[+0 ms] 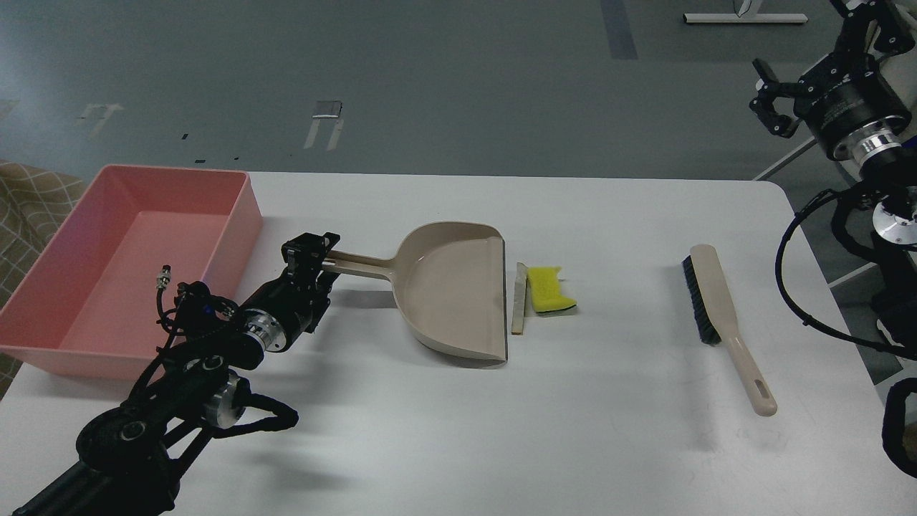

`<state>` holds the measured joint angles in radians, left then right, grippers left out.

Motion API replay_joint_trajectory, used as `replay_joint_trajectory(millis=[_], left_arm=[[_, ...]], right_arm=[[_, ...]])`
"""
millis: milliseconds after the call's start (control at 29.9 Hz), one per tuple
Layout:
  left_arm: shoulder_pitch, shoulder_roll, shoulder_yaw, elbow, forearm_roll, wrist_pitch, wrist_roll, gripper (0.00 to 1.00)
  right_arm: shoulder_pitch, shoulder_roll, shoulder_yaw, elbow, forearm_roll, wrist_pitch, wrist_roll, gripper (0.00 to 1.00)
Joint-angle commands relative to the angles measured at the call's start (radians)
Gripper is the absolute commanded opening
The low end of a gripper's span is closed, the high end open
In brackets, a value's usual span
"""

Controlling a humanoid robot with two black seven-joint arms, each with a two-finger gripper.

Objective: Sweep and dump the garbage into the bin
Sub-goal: 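Move the left gripper to the beige dustpan handle, then close the left gripper on the dustpan handle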

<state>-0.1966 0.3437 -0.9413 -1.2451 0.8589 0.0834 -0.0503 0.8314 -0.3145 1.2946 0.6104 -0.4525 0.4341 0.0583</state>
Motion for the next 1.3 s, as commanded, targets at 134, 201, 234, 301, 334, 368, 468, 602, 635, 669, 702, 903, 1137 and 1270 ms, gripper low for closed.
replay_joint_trajectory(millis=[134, 201, 234, 301, 334, 368, 468, 602, 635, 669, 702, 903, 1137, 1270], left_arm=[[-0.007, -0.008, 0.001, 0.001, 0.0, 0.001, 0.003, 0.59], [-0.01, -0.008, 0.001, 0.006, 0.0, 0.003, 0.004, 0.59], [-0.014, -0.008, 0.001, 0.007, 0.0, 0.003, 0.004, 0.59], [-0.02, -0.008, 0.001, 0.012, 0.0, 0.003, 0.004, 0.59], [-0.02, -0.008, 0.001, 0.012, 0.0, 0.003, 0.003, 0.59], [-0.021, -0.008, 0.001, 0.012, 0.0, 0.003, 0.003, 0.57], [-0.024, -0.011, 0.001, 0.012, 0.0, 0.003, 0.003, 0.56], [-0.023, -0.012, 0.003, 0.015, 0.0, 0.001, 0.003, 0.56], [-0.023, -0.012, 0.003, 0.021, 0.0, 0.001, 0.003, 0.56], [-0.023, -0.012, 0.003, 0.026, 0.0, 0.001, 0.003, 0.56], [-0.023, -0.012, 0.003, 0.03, 0.0, 0.001, 0.003, 0.56], [-0.034, -0.014, 0.003, 0.044, 0.0, -0.001, 0.003, 0.57], [-0.037, -0.031, 0.003, 0.05, -0.006, -0.005, 0.004, 0.76], [-0.037, -0.034, -0.001, 0.05, -0.006, -0.005, 0.0, 0.75]], right_arm=[[-0.001, 0.0, 0.0, 0.0, 0.0, 0.0, 0.0, 1.0], [-0.001, 0.0, 0.0, 0.0, 0.0, 0.0, 0.0, 1.0], [-0.001, 0.0, 0.002, 0.0, 0.0, 0.0, 0.0, 1.0], [-0.005, 0.0, 0.002, 0.002, 0.0, 0.0, 0.0, 1.0], [-0.006, 0.002, 0.002, 0.002, 0.0, 0.0, 0.0, 1.0], [-0.006, 0.002, 0.002, 0.003, 0.0, 0.0, 0.0, 1.0], [-0.008, 0.0, 0.002, 0.012, 0.0, 0.0, 0.0, 1.0], [-0.009, 0.002, 0.002, 0.014, 0.0, 0.0, 0.0, 1.0], [-0.009, 0.002, 0.002, 0.012, 0.0, 0.0, 0.0, 1.0], [-0.009, 0.002, 0.002, 0.012, 0.0, 0.0, 0.0, 1.0], [-0.009, 0.002, 0.002, 0.012, 0.0, 0.0, 0.0, 1.0], [-0.009, 0.0, 0.002, 0.012, 0.0, 0.0, 0.0, 1.0], [-0.011, 0.0, 0.002, 0.014, 0.0, 0.0, 0.0, 1.0], [-0.011, 0.0, 0.002, 0.012, 0.0, 0.0, 0.0, 1.0]])
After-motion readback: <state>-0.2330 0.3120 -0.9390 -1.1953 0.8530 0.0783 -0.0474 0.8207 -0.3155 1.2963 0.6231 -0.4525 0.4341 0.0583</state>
